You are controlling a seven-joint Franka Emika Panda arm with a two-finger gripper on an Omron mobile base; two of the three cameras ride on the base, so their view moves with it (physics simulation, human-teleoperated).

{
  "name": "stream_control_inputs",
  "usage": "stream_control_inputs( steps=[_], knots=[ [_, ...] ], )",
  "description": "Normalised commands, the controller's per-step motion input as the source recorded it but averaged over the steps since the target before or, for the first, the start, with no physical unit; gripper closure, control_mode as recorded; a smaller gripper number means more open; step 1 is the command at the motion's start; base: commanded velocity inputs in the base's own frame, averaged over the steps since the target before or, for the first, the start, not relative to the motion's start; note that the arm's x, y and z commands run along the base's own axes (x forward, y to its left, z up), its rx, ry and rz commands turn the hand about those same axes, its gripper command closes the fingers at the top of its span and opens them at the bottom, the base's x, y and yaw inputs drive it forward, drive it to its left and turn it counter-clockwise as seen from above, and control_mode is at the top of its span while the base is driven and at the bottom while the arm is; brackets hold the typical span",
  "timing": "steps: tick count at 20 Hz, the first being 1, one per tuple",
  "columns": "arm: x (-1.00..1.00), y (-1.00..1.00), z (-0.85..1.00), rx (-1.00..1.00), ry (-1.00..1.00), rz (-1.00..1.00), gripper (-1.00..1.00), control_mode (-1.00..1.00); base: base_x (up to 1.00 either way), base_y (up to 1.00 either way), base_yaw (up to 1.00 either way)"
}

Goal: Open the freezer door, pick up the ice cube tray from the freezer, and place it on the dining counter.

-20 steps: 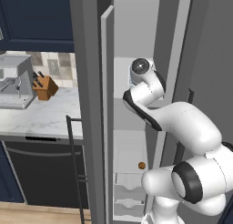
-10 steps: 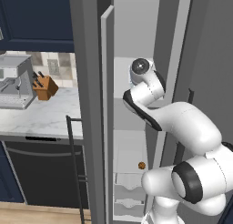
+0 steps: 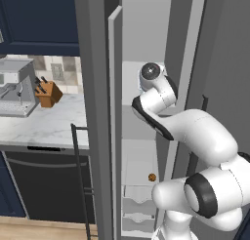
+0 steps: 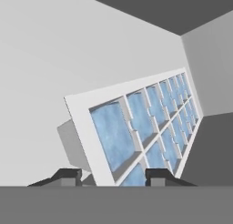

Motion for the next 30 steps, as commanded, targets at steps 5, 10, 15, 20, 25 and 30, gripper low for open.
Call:
stream_control_inputs(
  steps=[5, 10, 15, 20, 25, 30],
  knots=[
    [0.0, 0.0, 0.0, 0.0, -0.01, 0.0, 1.0, -1.0, 0.0, 0.0, 0.0],
    [-0.04, 0.0, 0.15, 0.0, -0.09, 0.0, 1.0, -1.0, 0.0, 0.0, 0.0],
    [-0.15, 0.0, 0.3, 0.0, -0.15, 0.01, 1.0, -1.0, 0.0, 0.0, 0.0],
    [-0.12, 0.0, 0.31, 0.0, -0.14, 0.01, 1.0, -1.0, 0.0, 0.0, 0.0],
    [-0.09, 0.0, 0.38, 0.0, -0.05, 0.0, 1.0, -1.0, 0.0, 0.0, 0.0],
    [-0.12, 0.0, 0.54, 0.0, 0.0, 0.0, 1.0, -1.0, 0.0, 0.0, 0.0]
  ],
)
